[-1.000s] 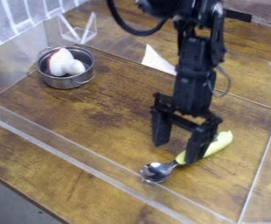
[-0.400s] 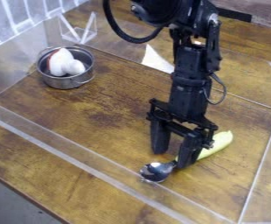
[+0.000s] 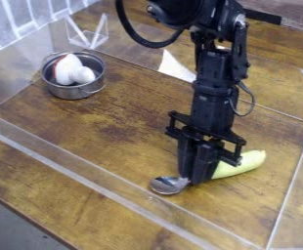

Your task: Move the green spoon to the right

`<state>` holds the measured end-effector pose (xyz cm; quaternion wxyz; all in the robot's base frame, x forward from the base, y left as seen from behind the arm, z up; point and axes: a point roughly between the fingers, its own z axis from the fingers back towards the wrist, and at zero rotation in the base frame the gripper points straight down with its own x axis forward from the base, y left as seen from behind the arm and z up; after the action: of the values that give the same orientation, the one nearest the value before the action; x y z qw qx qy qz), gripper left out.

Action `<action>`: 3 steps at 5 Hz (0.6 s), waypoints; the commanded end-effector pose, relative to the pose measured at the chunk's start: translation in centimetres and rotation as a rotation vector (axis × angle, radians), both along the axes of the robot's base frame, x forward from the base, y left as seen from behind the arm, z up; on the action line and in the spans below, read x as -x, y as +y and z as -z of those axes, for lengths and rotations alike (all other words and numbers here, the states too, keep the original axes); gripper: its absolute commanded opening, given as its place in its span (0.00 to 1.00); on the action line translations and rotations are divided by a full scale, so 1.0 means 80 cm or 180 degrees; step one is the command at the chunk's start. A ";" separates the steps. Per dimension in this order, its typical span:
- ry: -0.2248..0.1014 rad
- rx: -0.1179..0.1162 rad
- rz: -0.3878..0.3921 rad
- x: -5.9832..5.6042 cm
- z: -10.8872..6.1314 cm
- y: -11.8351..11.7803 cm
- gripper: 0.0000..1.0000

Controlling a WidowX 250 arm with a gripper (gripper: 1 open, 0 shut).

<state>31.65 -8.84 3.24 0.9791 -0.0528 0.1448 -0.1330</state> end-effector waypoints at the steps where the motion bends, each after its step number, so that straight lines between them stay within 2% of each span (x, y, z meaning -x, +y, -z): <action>1: -0.0283 0.0005 0.0106 -0.012 -0.039 0.003 0.00; 3: -0.0384 -0.0043 0.0363 -0.015 -0.074 -0.001 0.00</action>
<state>32.27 -8.27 6.09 0.9745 -0.0316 0.1354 -0.1759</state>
